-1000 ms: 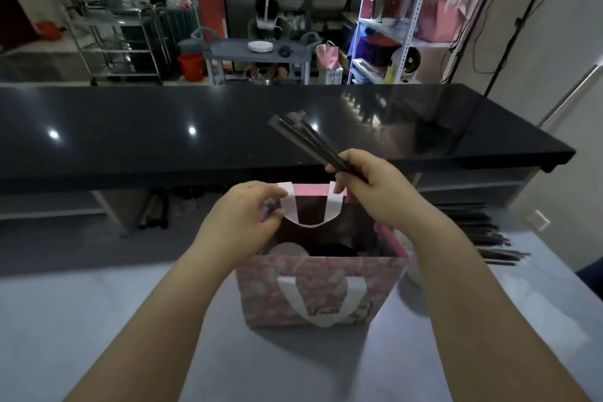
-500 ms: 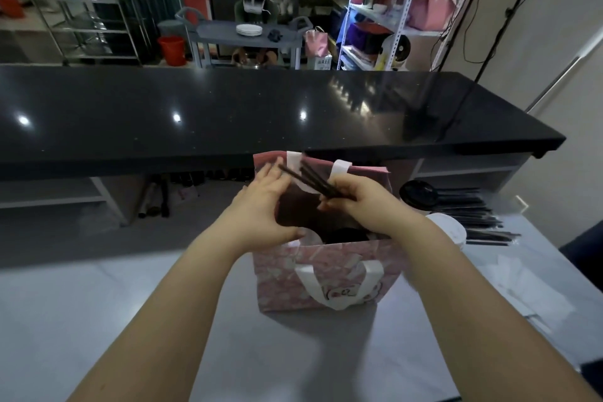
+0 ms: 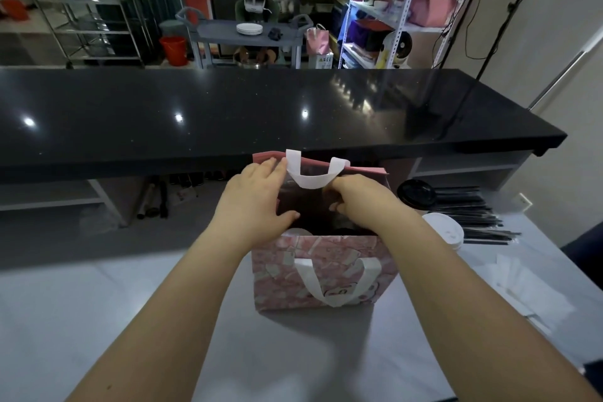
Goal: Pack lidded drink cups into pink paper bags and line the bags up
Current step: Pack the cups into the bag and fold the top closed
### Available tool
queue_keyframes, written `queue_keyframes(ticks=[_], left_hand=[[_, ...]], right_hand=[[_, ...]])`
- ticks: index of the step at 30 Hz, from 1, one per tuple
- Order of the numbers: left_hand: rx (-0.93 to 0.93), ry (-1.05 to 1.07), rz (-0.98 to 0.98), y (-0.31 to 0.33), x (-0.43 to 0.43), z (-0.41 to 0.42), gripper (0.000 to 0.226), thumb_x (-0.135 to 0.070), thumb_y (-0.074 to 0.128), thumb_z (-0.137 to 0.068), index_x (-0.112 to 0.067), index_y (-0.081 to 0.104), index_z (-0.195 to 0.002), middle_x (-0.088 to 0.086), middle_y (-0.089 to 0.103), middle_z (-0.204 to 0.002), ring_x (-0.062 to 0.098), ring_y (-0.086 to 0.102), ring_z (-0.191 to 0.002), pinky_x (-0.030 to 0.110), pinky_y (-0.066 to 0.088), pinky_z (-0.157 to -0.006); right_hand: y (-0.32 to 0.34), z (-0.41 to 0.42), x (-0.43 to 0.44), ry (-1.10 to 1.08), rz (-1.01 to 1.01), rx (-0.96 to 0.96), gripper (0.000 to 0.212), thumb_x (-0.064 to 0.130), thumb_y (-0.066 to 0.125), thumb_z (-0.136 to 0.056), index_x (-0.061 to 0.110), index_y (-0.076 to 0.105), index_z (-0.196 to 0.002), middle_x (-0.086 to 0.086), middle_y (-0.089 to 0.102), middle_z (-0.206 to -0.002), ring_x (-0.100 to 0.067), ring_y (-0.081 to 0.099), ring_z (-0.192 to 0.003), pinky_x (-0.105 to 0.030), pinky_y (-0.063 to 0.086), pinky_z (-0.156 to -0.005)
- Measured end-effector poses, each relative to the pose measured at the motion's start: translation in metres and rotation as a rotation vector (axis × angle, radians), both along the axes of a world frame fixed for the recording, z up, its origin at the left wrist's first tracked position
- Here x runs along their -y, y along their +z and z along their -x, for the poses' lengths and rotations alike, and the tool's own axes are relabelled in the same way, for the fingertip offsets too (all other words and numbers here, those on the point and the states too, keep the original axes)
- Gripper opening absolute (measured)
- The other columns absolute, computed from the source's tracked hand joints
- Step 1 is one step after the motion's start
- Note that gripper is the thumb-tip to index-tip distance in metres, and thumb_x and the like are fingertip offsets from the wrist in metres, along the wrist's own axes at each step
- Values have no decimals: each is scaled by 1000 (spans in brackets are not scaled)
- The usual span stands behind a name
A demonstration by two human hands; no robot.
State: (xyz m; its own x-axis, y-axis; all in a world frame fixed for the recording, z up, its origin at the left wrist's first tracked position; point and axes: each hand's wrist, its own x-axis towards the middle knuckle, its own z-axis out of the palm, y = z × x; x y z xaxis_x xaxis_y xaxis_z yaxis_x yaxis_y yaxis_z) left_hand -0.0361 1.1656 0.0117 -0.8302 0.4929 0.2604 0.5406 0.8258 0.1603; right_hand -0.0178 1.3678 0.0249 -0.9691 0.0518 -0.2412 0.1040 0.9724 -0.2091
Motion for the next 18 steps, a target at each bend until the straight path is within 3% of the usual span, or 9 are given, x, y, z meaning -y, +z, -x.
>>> queue_keyframes(ticks=[3,7,12,18], left_hand=[[-29,40,28,7,-9,-4,83,-55,60,-85,-22,23,-153,-1,35,-152,22,30,-138,44,31,-109],[-62,66,28,20,-23,-16,69,-45,55,-89,-22,32,-150,-2,45,-141,22,34,-132,41,33,-104],[-177,39,32,40,-57,-36,53,-32,52,-90,-24,47,-142,-2,55,-124,23,45,-116,37,37,-93],[-156,7,22,46,-136,-45,44,-34,50,-90,-29,53,-134,-4,55,-126,22,45,-117,38,36,-92]], right_hand=[[6,-18,-10,58,3,-111,34,19,63,-90,27,59,-123,1,64,-117,-23,61,-102,-36,51,-86],[16,-29,-26,72,21,-149,34,16,60,-90,29,60,-121,2,63,-115,-23,57,-104,-40,51,-89],[40,-38,-52,101,117,-251,25,12,61,-87,26,66,-107,4,64,-101,-17,61,-90,-34,53,-78],[55,-61,-109,95,126,-351,26,16,61,-86,32,64,-107,11,65,-93,-14,61,-86,-37,54,-76]])
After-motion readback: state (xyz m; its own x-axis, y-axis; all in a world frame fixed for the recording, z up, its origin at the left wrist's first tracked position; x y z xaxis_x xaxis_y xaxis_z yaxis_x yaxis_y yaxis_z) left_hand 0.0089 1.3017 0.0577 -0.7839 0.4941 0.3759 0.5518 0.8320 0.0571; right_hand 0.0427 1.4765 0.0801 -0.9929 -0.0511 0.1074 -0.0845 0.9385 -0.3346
